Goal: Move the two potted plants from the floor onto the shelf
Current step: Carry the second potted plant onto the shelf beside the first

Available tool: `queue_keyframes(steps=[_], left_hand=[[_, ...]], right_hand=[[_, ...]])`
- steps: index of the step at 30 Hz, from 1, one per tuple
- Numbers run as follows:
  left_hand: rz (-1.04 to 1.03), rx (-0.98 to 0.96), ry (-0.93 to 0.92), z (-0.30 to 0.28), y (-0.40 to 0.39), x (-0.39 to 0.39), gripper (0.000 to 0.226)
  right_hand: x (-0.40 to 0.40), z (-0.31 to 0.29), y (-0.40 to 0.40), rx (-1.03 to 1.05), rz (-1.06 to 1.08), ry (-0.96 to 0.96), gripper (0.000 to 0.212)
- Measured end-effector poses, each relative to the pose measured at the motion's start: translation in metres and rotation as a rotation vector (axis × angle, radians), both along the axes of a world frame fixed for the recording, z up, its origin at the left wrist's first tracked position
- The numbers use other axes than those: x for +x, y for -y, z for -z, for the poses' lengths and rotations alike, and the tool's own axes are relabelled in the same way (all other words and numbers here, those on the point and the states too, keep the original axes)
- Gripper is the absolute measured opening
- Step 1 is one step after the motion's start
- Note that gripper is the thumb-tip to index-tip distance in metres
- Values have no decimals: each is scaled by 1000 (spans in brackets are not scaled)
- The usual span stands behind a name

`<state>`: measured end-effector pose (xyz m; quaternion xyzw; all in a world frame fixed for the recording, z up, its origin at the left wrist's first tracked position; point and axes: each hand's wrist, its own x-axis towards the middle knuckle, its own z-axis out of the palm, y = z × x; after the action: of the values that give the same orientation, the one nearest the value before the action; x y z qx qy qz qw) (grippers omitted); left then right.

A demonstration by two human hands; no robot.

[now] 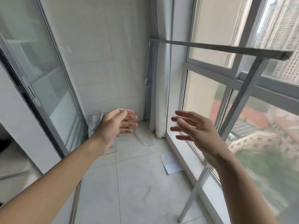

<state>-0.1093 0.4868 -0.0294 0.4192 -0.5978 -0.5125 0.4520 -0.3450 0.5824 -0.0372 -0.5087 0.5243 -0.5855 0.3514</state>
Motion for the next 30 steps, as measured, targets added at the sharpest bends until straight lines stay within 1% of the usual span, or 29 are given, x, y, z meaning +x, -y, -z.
queue_keyframes(steps=[6,14,21,30], left_hand=[[-31,-17,-39,-9,96,43,27],[-95,24,-131,11,188,74,26],[-128,62,-163,26,260,66,26],[-212,8,-95,14,395,23,27]], right_hand=[[33,-14,103,-47,-10,5,26],[47,-4,197,-31,-23,38,26],[43,8,287,-8,-82,60,26],[2,12,445,-16,-149,125,27]])
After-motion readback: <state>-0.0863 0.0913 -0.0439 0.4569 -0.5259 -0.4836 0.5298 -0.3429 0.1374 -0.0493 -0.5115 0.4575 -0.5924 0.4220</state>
